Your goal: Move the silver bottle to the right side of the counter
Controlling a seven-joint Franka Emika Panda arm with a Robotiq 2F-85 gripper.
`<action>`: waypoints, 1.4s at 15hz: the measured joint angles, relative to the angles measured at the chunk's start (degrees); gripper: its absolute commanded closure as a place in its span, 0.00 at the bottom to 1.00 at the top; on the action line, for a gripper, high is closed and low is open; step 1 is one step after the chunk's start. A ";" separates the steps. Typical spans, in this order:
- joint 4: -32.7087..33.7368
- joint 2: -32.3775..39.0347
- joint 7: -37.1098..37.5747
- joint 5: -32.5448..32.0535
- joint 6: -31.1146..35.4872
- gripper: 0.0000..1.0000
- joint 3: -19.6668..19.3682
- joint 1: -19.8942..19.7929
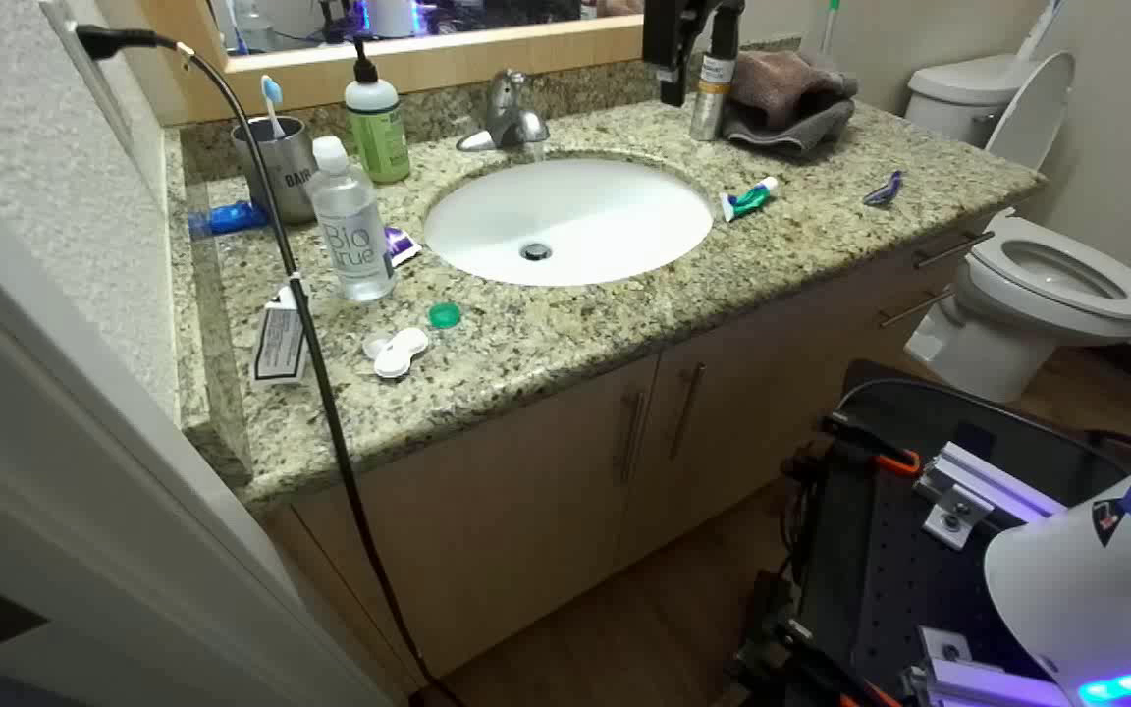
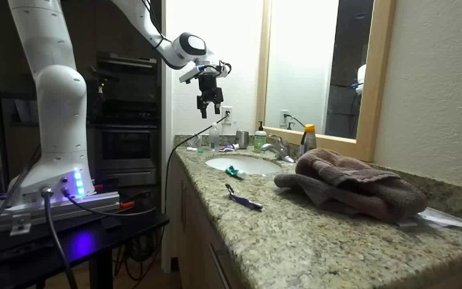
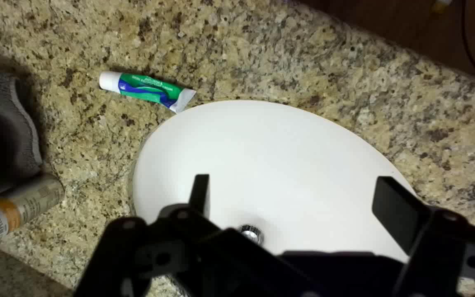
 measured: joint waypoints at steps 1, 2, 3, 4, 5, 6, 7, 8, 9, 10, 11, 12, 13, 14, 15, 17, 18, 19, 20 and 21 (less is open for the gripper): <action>0.00 0.00 0.01 0.00 0.00 0.00 0.00 0.00; 0.00 0.00 0.01 0.00 0.00 0.00 0.00 0.02; 0.13 0.02 0.42 0.37 0.20 0.00 -0.01 0.04; 0.82 0.18 1.37 1.88 0.81 0.00 -0.09 0.04; 2.34 0.62 2.26 4.25 1.23 0.00 -0.27 0.05; 4.81 1.50 2.67 6.97 1.23 0.00 -0.77 0.05; 8.21 2.78 2.74 9.85 1.06 0.00 -1.62 0.02; 11.74 4.24 2.81 12.48 0.96 0.00 -2.67 -0.06; 15.28 5.92 2.93 15.01 0.92 0.00 -3.83 -0.24; 18.72 7.74 3.12 17.39 0.90 0.00 -5.00 -0.51; 22.18 9.71 3.36 19.75 0.91 0.00 -6.17 -1.00; 25.43 11.82 3.60 21.98 0.95 0.00 -7.33 -1.71; 28.61 14.10 3.97 24.11 0.99 0.00 -8.42 -2.63; 31.62 16.50 4.60 25.88 0.99 0.00 -9.41 -3.71; 34.58 19.03 5.47 27.47 0.99 0.00 -10.30 -4.94; 39.85 23.88 8.40 28.88 0.70 0.00 -11.68 -7.43; 42.06 26.05 10.31 28.87 0.31 0.00 -12.36 -8.65; 43.68 27.80 11.57 28.94 0.20 0.00 -12.97 -9.87; 45.01 29.29 12.47 29.31 0.19 0.00 -13.48 -11.26; 46.50 30.71 13.37 30.54 0.19 0.00 -13.78 -12.86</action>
